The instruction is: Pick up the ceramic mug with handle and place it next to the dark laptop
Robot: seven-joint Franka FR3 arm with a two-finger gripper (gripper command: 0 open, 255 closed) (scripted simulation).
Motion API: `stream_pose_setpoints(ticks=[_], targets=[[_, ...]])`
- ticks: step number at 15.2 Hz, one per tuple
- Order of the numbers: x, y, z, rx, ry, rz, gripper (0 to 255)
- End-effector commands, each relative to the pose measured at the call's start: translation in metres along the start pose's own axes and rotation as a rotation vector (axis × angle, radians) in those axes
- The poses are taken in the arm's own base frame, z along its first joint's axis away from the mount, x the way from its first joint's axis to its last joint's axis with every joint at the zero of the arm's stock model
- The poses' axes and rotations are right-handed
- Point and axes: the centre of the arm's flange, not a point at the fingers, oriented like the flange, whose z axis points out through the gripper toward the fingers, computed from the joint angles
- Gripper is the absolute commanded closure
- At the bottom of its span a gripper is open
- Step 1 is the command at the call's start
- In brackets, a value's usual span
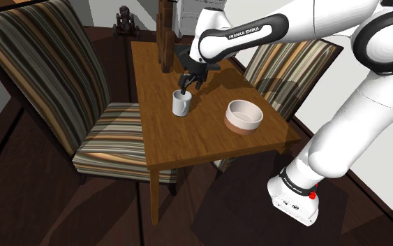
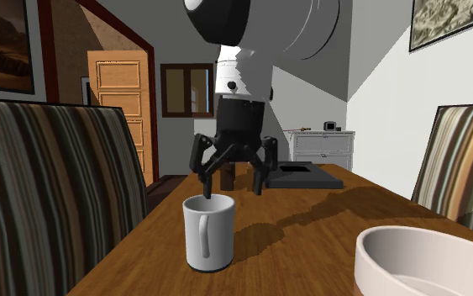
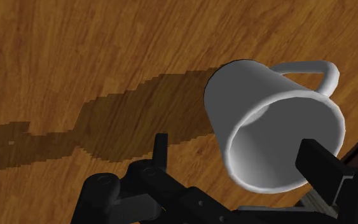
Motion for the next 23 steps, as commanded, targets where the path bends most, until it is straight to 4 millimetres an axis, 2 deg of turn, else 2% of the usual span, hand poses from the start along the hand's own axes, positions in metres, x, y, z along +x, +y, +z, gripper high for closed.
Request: stream_pose_setpoints(ticks=[1,6,14,15,23], targets=[[0.003,0.0,0.012,0.002,0.003,0.002,0],[0.003,0.0,0.041,0.002,0.003,0.002,0],[0.003,0.0,0.041,0.002,0.003,0.002,0],[0.003,0.0,0.041,0.002,0.003,0.002,255],[0.003,0.0,0.041,0.002,0.003,0.002,255]])
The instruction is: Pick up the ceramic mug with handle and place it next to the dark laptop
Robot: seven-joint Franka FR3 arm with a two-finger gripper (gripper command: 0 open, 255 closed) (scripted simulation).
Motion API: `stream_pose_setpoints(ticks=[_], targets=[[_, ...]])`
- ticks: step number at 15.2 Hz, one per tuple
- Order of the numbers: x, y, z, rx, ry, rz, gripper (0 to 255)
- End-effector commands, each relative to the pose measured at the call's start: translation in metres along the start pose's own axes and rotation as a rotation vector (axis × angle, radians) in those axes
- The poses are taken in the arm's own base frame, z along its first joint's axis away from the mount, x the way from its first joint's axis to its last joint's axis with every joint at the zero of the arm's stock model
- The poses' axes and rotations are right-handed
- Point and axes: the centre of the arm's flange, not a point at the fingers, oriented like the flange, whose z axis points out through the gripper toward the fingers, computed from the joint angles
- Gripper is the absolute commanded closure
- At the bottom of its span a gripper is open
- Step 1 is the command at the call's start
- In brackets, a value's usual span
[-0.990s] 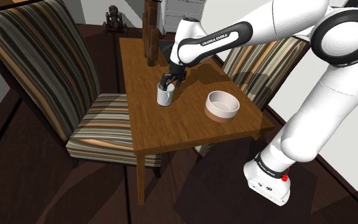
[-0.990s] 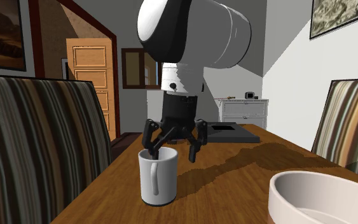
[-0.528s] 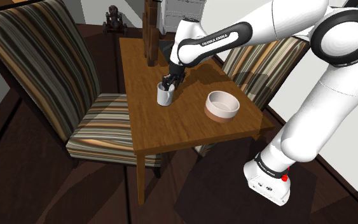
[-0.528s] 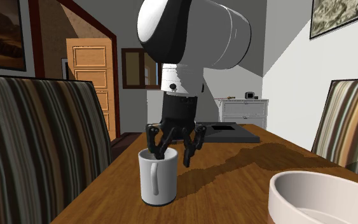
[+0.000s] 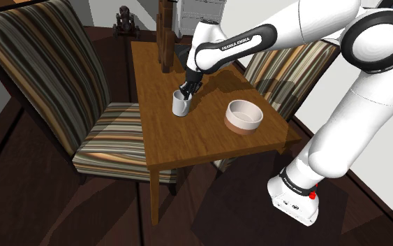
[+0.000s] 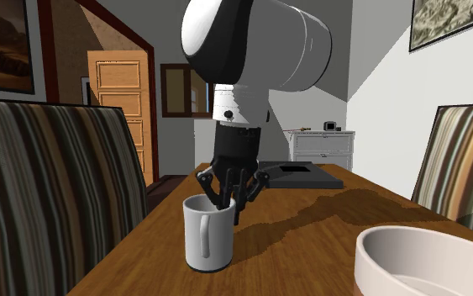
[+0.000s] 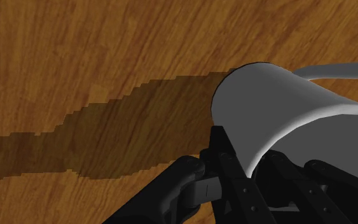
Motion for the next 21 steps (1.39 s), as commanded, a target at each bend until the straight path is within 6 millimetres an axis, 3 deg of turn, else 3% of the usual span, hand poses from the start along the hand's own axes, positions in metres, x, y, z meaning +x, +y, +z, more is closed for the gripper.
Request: stream_pose_setpoints(ticks=[1,21], targets=[[0.0,0.0,0.0,0.0,0.0,0.0,255],[0.009,-0.007,-0.105,0.0,0.0,0.0,255]])
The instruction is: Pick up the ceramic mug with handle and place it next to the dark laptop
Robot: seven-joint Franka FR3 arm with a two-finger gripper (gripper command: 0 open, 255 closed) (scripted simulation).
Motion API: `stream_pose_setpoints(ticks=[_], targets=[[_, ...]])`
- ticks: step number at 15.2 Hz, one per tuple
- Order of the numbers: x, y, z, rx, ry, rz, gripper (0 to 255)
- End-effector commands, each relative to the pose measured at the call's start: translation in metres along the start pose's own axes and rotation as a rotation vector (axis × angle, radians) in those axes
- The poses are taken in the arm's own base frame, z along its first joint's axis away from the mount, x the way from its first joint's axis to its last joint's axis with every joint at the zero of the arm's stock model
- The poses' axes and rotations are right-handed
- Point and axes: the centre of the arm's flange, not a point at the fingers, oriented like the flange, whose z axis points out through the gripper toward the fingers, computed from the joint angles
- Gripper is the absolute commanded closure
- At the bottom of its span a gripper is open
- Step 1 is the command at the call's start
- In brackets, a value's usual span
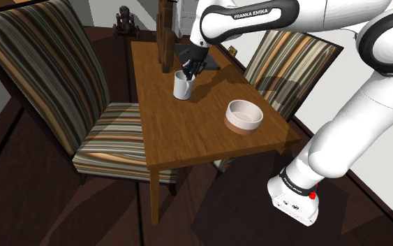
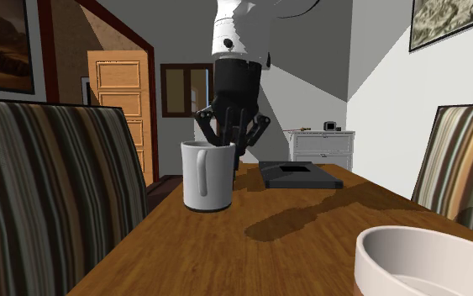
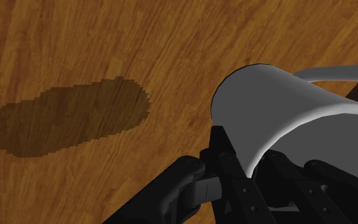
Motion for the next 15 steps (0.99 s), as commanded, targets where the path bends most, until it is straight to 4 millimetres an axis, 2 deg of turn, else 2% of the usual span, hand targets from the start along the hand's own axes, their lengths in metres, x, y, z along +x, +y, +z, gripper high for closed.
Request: stream_pose_setpoints(ticks=[1,13,15], targets=[[0.001,-0.001,-0.011,0.0,0.0,0.0,255],[0.007,-0.005,-0.073,0.0,0.0,0.0,255],[0.016,0.02,-0.074,0.0,0.0,0.0,255]])
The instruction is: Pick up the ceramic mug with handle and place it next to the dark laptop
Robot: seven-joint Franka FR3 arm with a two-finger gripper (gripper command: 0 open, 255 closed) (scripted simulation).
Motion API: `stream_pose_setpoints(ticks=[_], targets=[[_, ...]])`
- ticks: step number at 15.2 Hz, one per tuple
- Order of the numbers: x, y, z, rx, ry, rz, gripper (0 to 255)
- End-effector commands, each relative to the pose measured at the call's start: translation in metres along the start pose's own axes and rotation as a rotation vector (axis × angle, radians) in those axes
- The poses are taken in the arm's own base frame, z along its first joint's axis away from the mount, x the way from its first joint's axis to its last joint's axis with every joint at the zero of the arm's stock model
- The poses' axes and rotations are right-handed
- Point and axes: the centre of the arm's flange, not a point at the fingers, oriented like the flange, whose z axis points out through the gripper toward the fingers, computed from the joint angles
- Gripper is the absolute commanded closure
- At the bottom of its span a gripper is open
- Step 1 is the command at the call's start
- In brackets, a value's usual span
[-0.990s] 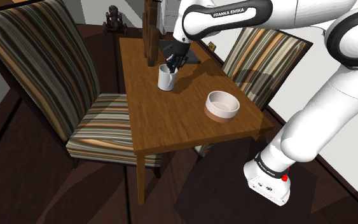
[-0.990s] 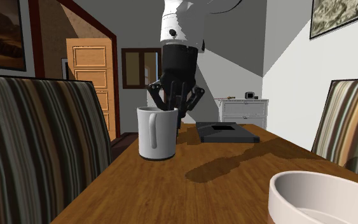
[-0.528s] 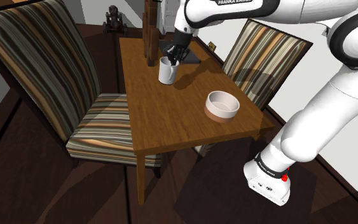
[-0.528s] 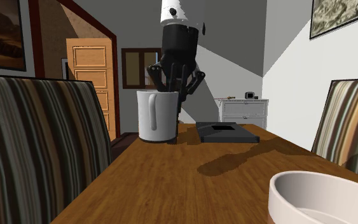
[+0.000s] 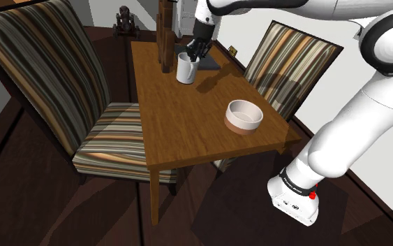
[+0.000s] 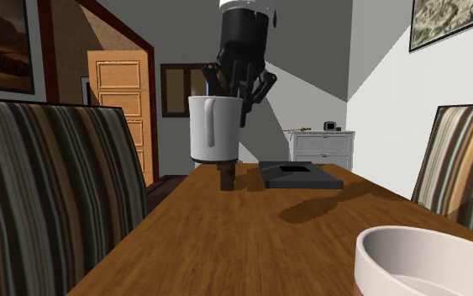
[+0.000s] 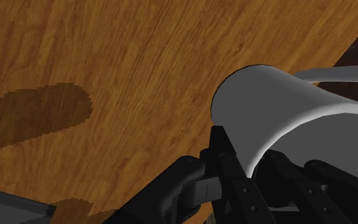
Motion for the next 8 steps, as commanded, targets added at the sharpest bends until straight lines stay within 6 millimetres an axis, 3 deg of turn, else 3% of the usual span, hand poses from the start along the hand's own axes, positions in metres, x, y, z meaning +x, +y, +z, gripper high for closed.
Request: stream_pose_setpoints(ticks=[1,8], targets=[[0.009,0.022,0.0,0.0,0.0,0.0,255],[0.044,0.107,-0.004,0.0,0.0,0.0,255]])
